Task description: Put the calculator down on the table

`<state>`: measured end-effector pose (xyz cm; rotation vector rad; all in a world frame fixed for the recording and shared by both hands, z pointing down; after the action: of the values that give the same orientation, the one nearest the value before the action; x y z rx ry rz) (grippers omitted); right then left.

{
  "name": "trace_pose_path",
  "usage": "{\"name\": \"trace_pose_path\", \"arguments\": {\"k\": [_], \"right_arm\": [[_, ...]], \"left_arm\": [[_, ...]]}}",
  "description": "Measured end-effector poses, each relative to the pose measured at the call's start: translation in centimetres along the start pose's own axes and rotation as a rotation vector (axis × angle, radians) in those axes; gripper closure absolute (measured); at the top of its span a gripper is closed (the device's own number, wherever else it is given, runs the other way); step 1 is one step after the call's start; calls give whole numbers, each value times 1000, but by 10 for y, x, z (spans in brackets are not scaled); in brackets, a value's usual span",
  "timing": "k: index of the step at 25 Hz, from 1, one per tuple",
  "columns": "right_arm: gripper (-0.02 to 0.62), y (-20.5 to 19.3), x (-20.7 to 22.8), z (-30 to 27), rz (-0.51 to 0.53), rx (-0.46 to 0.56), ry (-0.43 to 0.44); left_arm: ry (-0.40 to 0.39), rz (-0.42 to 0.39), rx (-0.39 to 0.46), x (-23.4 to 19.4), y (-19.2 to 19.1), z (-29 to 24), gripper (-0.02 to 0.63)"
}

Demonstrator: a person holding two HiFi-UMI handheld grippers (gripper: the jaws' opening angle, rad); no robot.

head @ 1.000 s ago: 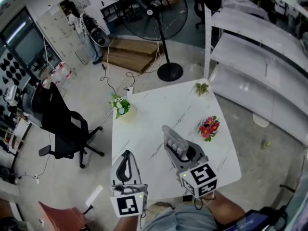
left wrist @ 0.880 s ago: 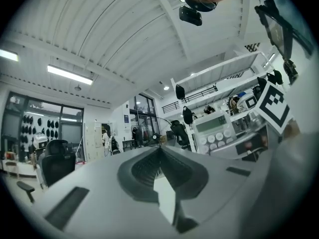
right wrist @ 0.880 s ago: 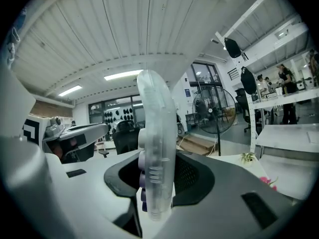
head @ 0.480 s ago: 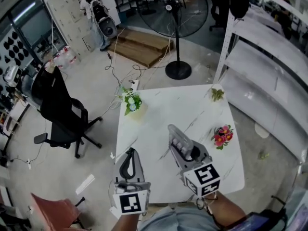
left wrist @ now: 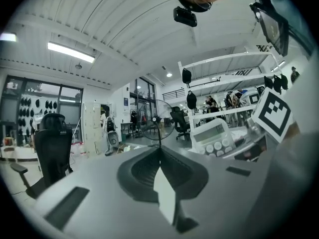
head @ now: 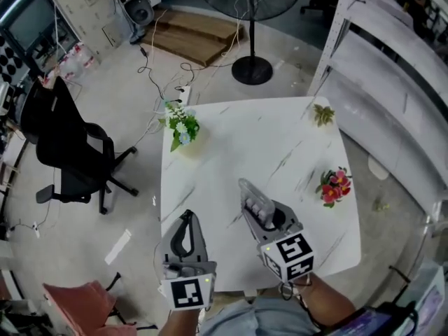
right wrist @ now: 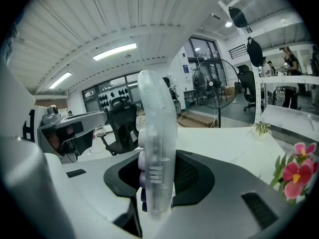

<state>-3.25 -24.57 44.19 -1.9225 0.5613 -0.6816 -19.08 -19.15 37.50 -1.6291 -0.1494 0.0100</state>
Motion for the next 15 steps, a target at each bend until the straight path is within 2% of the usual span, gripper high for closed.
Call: {"name": "trace_pose_path", "arguments": {"k": [6, 15], "right_arm": [[446, -41, 4, -21, -68, -112, 0], [446, -81, 7, -39, -196, -215, -7]], "left_arm": [[-10, 14, -73, -6, -26, -12, 598], [-34, 36, -146, -13, -60, -23, 598]]}}
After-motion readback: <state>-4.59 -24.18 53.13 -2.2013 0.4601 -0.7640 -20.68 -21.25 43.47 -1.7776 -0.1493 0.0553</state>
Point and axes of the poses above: the fingertips, and each gripper's own axes: z backward along the fingers, x to its right, y out of its top, the point moved 5 cm from there along z, backward along the fingers, and after that the axes turned 3 degrees about x, right-handed, at the moved point
